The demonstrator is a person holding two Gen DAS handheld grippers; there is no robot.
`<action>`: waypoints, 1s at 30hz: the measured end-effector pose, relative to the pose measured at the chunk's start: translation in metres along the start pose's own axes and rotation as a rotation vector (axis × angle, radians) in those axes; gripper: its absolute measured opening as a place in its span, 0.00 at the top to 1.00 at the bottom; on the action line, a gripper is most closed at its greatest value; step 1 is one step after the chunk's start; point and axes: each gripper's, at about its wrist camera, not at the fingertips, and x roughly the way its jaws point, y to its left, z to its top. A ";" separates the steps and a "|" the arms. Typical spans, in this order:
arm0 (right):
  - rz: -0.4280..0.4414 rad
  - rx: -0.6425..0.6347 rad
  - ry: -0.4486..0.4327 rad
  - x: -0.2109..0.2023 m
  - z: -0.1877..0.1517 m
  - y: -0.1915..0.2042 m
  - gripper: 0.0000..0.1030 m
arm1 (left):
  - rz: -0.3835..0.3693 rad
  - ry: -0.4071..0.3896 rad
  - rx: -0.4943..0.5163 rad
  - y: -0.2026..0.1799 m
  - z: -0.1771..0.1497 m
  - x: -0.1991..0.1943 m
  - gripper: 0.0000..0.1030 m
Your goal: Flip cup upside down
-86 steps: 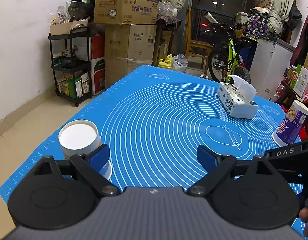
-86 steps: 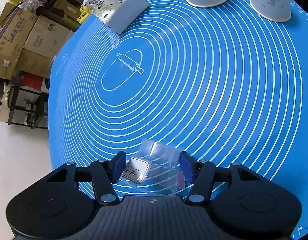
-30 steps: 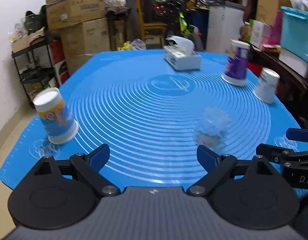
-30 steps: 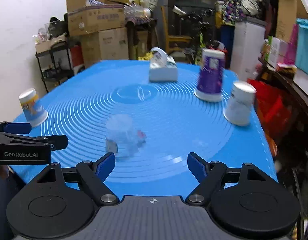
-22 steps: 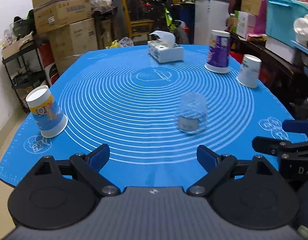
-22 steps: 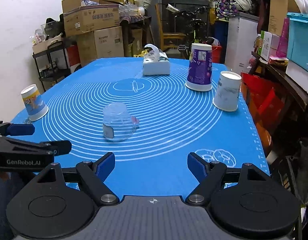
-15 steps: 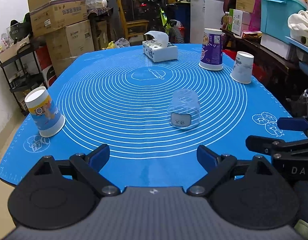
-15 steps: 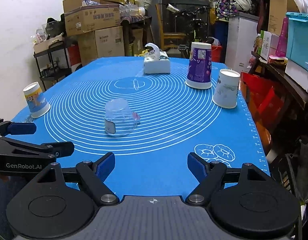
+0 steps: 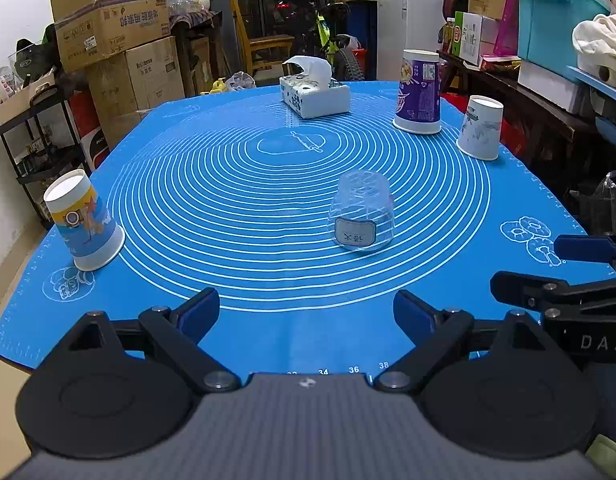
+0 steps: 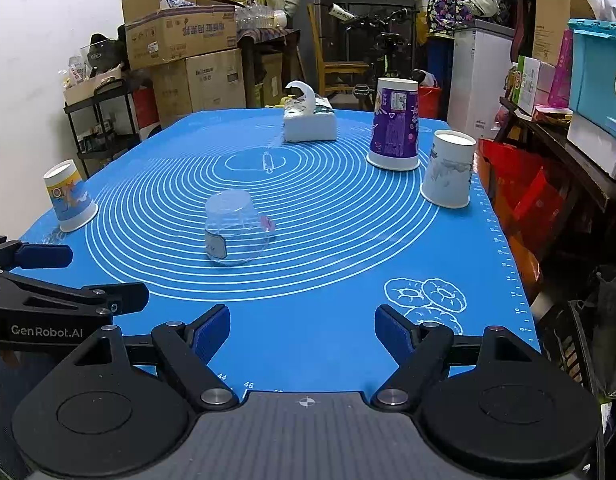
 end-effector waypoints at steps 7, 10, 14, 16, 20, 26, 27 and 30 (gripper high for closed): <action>0.005 0.009 0.008 0.001 -0.002 -0.001 0.20 | -0.002 0.007 0.003 -0.001 0.000 0.002 0.09; 0.005 0.009 0.010 0.002 -0.001 0.000 0.20 | -0.006 0.015 0.000 -0.001 0.000 0.004 0.09; 0.005 0.009 0.012 0.002 -0.001 0.000 0.20 | -0.005 0.014 0.001 0.000 -0.001 0.004 0.09; 0.005 0.009 0.013 0.002 -0.001 0.000 0.20 | -0.006 0.016 0.000 0.000 -0.001 0.004 0.09; 0.004 0.011 0.015 0.003 -0.001 -0.002 0.19 | -0.005 0.016 0.003 -0.001 0.000 0.003 0.09; 0.003 0.014 0.014 0.004 -0.002 -0.002 0.19 | -0.004 0.018 0.002 -0.001 0.000 0.004 0.09; 0.002 0.014 0.014 0.004 -0.002 -0.003 0.19 | -0.005 0.019 0.003 -0.001 0.000 0.004 0.09; 0.003 0.013 0.014 0.003 -0.002 -0.003 0.19 | -0.005 0.021 0.003 -0.001 0.000 0.004 0.09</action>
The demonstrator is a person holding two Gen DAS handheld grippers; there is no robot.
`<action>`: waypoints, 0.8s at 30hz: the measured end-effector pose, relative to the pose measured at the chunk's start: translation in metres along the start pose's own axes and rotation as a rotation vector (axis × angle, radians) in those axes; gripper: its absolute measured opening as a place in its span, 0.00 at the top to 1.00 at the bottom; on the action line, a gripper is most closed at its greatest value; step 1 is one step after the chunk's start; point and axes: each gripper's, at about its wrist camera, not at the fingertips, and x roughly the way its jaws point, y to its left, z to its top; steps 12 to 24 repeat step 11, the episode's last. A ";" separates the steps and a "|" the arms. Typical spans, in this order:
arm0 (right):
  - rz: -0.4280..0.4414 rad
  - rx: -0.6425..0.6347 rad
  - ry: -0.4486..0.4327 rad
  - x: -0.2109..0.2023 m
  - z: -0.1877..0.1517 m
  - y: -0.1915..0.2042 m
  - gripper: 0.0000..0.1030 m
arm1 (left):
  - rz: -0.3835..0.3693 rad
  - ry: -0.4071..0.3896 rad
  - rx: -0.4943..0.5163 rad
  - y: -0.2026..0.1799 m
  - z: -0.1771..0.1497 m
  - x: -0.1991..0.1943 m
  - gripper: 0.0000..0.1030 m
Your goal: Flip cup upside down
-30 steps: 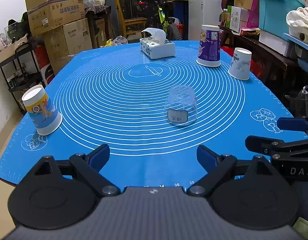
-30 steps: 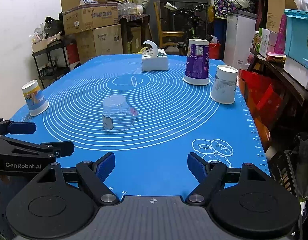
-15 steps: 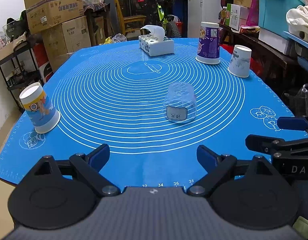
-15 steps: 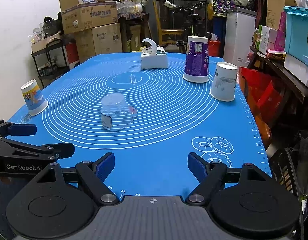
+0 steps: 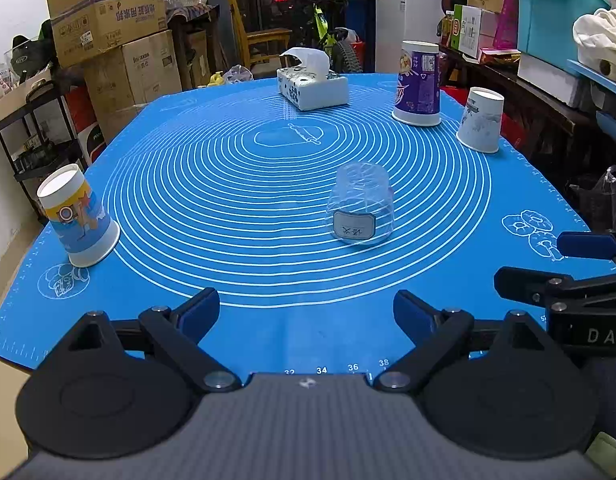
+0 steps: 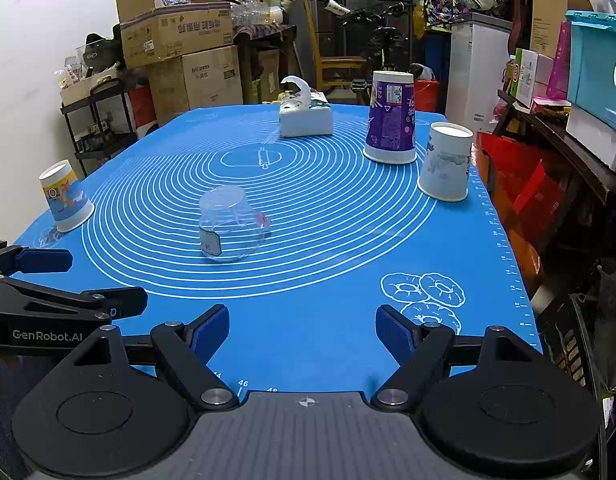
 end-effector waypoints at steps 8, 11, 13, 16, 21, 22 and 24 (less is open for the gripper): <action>-0.004 0.007 0.011 0.001 0.000 -0.001 0.19 | 0.000 -0.001 -0.001 0.000 0.000 0.000 0.09; -0.005 0.007 0.011 0.001 0.000 -0.001 0.19 | -0.001 0.000 0.000 0.000 0.000 0.000 0.09; -0.005 0.007 0.011 0.001 0.000 -0.001 0.19 | -0.001 0.000 0.000 0.000 0.000 0.000 0.09; -0.005 0.007 0.011 0.001 0.000 -0.001 0.19 | -0.001 0.000 0.000 0.000 0.000 0.000 0.09; -0.005 0.007 0.011 0.001 0.000 -0.001 0.19 | -0.001 0.000 0.000 0.000 0.000 0.000 0.09; -0.005 0.007 0.011 0.001 0.000 -0.001 0.19 | -0.001 0.000 0.000 0.000 0.000 0.000 0.09; -0.005 0.007 0.011 0.001 0.000 -0.001 0.19 | -0.001 0.000 0.000 0.000 0.000 0.000 0.09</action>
